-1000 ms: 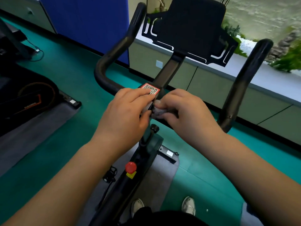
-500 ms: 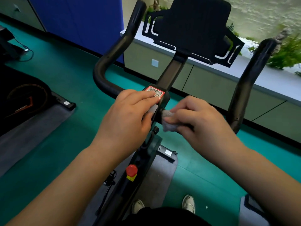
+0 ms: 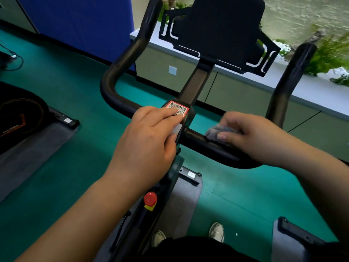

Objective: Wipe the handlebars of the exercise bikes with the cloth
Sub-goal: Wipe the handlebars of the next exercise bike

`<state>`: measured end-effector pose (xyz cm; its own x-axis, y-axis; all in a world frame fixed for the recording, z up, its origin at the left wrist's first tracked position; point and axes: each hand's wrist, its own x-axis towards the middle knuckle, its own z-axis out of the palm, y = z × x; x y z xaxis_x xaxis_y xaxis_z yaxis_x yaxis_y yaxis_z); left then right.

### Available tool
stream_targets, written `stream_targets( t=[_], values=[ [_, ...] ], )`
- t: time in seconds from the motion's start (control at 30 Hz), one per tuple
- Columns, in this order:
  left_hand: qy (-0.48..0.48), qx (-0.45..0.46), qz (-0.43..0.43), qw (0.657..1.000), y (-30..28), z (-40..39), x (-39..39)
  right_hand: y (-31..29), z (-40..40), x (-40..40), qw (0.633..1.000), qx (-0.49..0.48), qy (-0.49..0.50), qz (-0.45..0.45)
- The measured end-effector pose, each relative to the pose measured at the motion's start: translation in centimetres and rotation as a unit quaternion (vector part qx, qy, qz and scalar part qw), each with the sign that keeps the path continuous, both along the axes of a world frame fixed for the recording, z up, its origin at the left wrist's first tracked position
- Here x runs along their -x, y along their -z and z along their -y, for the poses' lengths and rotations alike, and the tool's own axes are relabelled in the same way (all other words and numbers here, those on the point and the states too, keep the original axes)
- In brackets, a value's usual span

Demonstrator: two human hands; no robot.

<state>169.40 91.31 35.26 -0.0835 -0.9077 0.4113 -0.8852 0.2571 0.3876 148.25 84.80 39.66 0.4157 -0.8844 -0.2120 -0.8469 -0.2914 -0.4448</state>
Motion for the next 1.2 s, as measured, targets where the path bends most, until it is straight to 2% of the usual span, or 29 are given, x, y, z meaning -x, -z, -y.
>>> stream_targets(
  t=[0.07, 0.23, 0.43, 0.63, 0.73, 0.8, 0.87, 0.97, 1.03, 1.2],
  values=[
    [-0.006, 0.0, -0.001, 1.0, 0.0, 0.0, 0.1, -0.4, 0.6, -0.3, 1.0, -0.022, -0.006, -0.014],
    [-0.006, 0.001, 0.005, 1.0, 0.0, 0.0, 0.1, 0.7, 2.3, -4.3, 1.0, 0.001, 0.004, -0.005],
    [-0.011, 0.002, 0.003, 1.0, 0.0, -0.1, 0.4, -0.5, 2.1, -1.0, 0.991, -0.082, -0.004, -0.103],
    [-0.016, 0.011, 0.002, 1.0, 0.1, 0.0, 0.4, 1.5, 2.7, -4.7, 0.998, -0.056, 0.011, -0.026],
    [-0.015, 0.01, 0.002, 1.0, 0.1, 0.0, 0.5, 0.8, 2.2, -2.7, 0.998, -0.053, -0.012, -0.037],
    [-0.015, 0.012, -0.004, 1.0, 0.1, 0.0, 0.5, 0.1, 1.3, -0.9, 0.999, -0.028, -0.015, -0.036],
    [-0.02, 0.011, -0.009, 1.0, 0.2, 0.0, 0.5, 0.3, -0.3, -0.4, 0.999, 0.014, 0.019, 0.043],
    [-0.024, 0.01, -0.015, 1.0, 0.3, 0.0, 0.6, 1.9, -2.6, -1.8, 0.975, 0.155, 0.026, 0.155],
    [-0.022, 0.01, -0.017, 1.0, 0.3, 0.0, 0.6, 2.9, -3.2, -2.6, 0.958, 0.241, -0.026, 0.155],
    [-0.018, 0.008, -0.019, 1.0, 0.2, 0.0, 0.6, 4.3, -5.4, -0.2, 0.928, 0.351, -0.07, 0.103]
  ],
)
